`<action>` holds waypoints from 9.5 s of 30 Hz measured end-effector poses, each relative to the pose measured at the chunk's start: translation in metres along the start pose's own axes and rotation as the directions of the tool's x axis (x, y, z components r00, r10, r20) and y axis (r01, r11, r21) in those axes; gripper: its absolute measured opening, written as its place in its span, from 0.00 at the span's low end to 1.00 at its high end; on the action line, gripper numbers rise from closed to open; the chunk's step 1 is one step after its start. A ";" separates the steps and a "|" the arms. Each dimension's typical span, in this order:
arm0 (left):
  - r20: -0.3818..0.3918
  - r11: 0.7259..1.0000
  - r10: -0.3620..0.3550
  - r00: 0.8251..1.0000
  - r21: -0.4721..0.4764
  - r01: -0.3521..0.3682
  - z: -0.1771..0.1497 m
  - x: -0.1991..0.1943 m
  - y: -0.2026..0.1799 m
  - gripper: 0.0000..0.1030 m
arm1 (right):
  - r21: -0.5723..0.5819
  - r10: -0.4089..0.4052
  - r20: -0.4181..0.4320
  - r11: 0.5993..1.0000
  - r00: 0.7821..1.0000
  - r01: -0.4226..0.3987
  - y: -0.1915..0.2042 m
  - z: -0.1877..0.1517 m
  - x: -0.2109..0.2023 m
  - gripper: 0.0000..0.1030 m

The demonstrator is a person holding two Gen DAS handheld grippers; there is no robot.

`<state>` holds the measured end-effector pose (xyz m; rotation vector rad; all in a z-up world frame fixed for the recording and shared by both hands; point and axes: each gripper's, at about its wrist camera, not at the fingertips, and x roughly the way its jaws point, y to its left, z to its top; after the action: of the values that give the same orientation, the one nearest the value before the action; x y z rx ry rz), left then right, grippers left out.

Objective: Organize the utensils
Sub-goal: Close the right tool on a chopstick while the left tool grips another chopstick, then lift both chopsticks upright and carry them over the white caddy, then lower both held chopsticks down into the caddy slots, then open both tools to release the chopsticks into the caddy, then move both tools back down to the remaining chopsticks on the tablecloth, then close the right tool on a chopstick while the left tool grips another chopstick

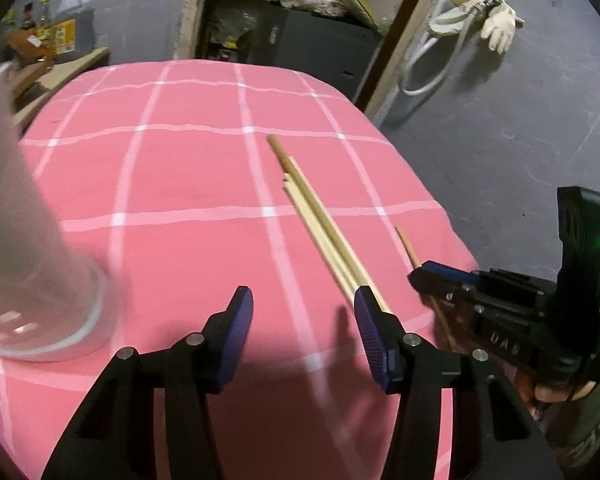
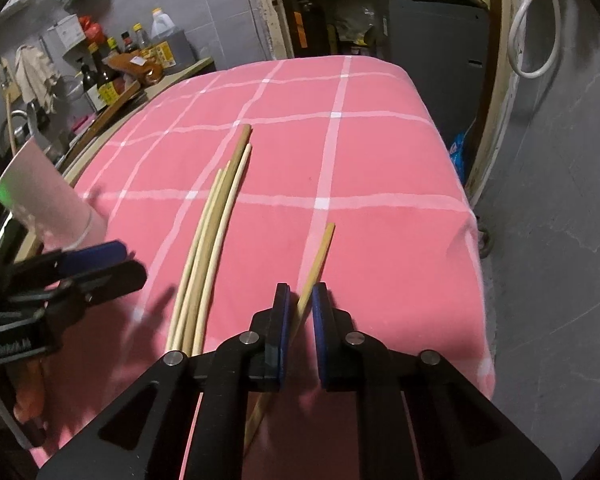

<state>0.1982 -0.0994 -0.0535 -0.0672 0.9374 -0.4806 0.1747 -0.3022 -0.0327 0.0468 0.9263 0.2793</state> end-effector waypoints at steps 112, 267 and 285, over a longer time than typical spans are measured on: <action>0.770 0.945 0.326 0.548 -0.271 -0.181 -0.003 -0.255 0.158 0.02 | -0.269 0.446 0.748 0.881 0.491 -0.390 0.196 0.092 -0.071 0.03; 0.006 0.987 0.123 0.992 -0.103 -0.121 -0.012 -0.013 0.001 0.43 | -0.274 -0.007 -0.006 0.962 1.000 0.005 0.027 0.036 0.036 0.11; -0.037 0.991 0.073 0.997 -0.108 -0.077 0.028 0.028 0.002 0.29 | -0.191 0.010 0.001 0.982 1.000 -0.009 -0.007 0.028 0.024 0.08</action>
<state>0.2346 -0.1136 -0.0586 -0.1232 0.9945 -0.3613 0.2125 -0.3004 -0.0358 -0.1250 0.8936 0.3759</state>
